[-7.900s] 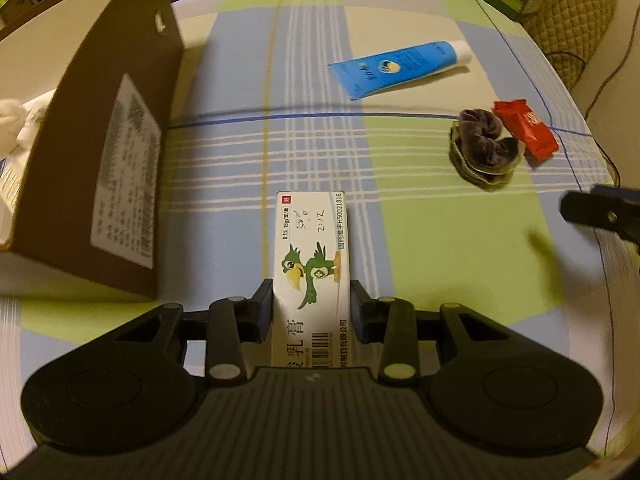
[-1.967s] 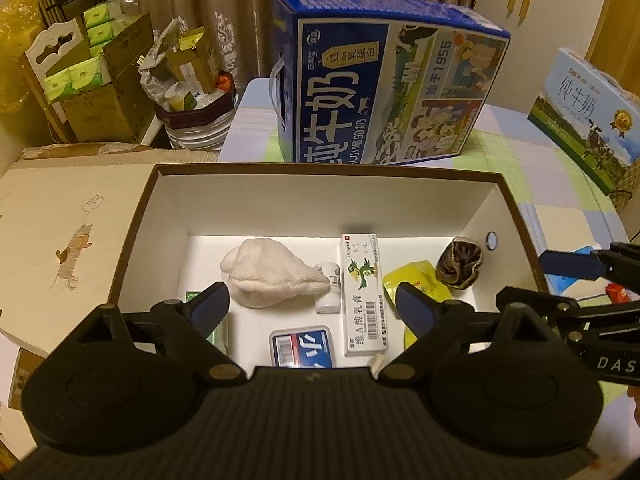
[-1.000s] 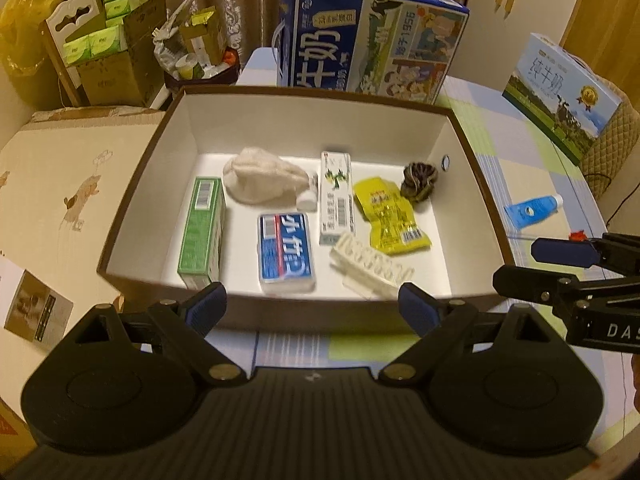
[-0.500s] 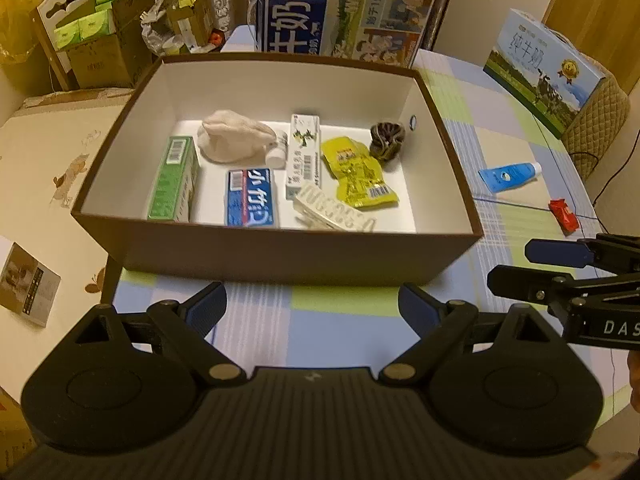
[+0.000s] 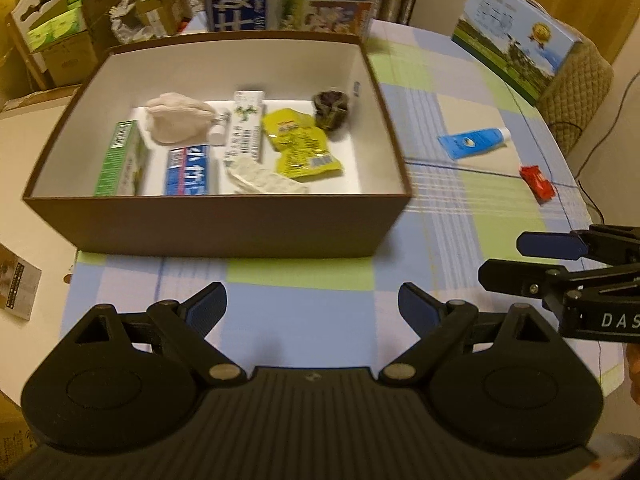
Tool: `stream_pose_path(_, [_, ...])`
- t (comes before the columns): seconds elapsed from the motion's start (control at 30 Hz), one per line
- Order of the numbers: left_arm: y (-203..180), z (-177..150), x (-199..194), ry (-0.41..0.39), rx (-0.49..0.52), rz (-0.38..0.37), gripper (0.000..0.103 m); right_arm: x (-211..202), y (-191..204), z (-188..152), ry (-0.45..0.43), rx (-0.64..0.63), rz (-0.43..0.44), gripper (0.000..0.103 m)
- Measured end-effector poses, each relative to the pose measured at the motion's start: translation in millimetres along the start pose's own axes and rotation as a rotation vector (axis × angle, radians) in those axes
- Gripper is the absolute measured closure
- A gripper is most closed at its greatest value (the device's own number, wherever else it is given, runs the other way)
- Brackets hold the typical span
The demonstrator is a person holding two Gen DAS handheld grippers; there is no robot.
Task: Organize objects
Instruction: 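Withdraw both open tools from the box toward the blue tube and red candy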
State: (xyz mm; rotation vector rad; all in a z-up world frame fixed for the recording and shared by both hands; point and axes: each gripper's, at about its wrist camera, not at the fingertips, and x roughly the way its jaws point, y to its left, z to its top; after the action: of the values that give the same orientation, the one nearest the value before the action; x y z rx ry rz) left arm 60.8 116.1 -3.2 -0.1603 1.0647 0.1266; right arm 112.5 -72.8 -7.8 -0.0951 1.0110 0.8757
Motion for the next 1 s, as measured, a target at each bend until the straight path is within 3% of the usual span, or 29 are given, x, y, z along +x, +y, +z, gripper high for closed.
stream_pose_path(0.57, [-92.2,16.0,27.4,0.038,0.104,-0.054,0.012,-44.0,-88.6,-18.3,-0.005,0.112,-0.065,0.043])
stream_pose_path(1.0, [-167.1,42.4,66.3,0.056,0.219,-0.106,0.012,-62.7,-173.0,-24.0,-0.026,0.243,-0.176,0.043])
